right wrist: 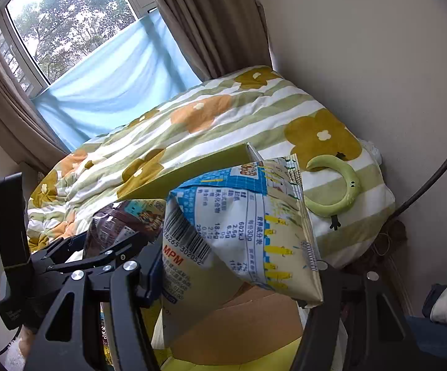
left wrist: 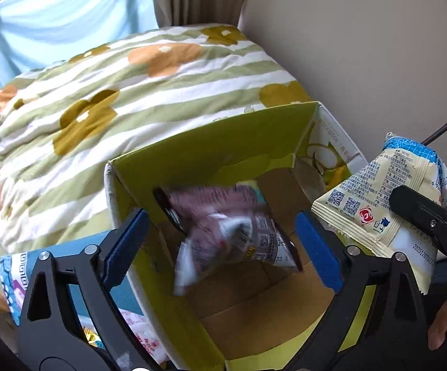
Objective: Organize snacks
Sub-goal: 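Carry both held bags over the cardboard box and release them inside, then withdraw both tools from the box back toward the snack pile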
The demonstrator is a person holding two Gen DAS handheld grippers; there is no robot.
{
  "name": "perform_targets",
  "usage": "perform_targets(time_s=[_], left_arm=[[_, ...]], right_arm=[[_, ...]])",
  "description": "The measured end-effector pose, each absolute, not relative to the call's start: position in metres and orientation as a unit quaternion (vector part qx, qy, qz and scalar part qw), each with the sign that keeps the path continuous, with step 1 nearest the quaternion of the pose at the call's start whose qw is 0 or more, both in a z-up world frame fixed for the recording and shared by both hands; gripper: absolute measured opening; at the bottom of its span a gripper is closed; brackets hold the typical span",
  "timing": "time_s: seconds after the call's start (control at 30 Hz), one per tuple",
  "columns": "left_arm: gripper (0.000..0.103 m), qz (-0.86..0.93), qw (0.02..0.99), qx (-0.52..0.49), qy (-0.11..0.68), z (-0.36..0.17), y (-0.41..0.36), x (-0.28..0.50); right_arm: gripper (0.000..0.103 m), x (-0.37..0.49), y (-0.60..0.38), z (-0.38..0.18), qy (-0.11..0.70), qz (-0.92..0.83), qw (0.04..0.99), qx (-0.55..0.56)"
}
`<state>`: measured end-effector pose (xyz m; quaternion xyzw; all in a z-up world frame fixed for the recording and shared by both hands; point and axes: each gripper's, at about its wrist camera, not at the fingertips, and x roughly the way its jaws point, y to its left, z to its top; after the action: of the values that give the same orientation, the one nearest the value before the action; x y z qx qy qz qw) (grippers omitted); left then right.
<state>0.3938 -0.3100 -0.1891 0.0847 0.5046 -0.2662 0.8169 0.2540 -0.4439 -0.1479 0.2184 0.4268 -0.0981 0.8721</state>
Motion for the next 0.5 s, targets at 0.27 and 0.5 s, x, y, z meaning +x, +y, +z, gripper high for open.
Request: perform_targets(time_s=[0.27, 0.5], left_arm=[[0.096, -0.246, 0.819, 0.070, 0.513, -0.185, -0.272, 0.384], [0.096, -0.222, 0.833, 0.060, 0.503, -0.171, -0.239, 0.369]], right_arm=[[0.059, 0.262, -0.439, -0.150, 0.438, -0.091, 0.870, 0.206], [0.061, 0.285, -0.427, -0.146, 0.438, -0.060, 0.874, 0.203]])
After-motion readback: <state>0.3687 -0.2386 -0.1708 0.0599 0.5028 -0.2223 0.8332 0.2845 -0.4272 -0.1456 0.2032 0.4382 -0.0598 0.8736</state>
